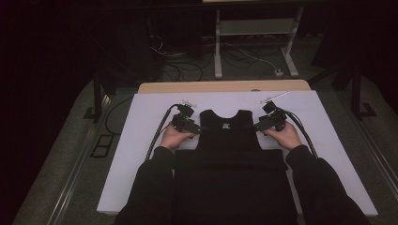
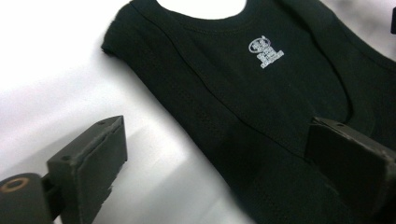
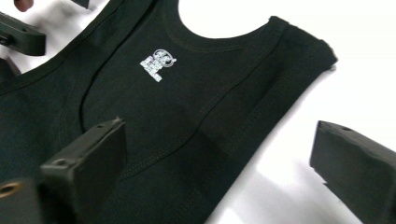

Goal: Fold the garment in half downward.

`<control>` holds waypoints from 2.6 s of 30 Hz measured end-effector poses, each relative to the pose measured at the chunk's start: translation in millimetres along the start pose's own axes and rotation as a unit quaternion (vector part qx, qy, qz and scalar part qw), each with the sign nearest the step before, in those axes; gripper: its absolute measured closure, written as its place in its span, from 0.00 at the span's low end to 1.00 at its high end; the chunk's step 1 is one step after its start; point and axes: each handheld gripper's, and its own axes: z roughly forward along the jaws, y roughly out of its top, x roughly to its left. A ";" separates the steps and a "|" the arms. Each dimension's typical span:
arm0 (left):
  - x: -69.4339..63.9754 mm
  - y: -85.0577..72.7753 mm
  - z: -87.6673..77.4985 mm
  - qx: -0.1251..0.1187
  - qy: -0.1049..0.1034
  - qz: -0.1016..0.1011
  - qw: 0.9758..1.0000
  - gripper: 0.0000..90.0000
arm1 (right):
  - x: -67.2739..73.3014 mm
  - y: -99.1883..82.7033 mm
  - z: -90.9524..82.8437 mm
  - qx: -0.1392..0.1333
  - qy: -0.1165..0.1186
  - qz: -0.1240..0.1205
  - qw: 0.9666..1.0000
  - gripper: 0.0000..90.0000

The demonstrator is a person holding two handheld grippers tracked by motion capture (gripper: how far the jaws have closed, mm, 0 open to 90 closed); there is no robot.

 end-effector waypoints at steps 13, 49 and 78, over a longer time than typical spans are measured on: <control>-2.7 -1.3 3.9 0.000 0.022 0.007 1.000 0.29 | 3.2 -2.7 9.5 0.013 -0.007 -0.013 1.000 0.20; -15.6 -6.0 13.4 -0.015 -0.002 0.004 1.000 0.90 | 18.6 -7.7 17.1 0.015 0.005 -0.021 1.000 0.91; -41.7 -13.2 -42.8 -0.112 -0.036 -0.009 0.993 0.94 | 38.2 -18.7 -41.2 -0.077 0.060 0.012 0.995 0.93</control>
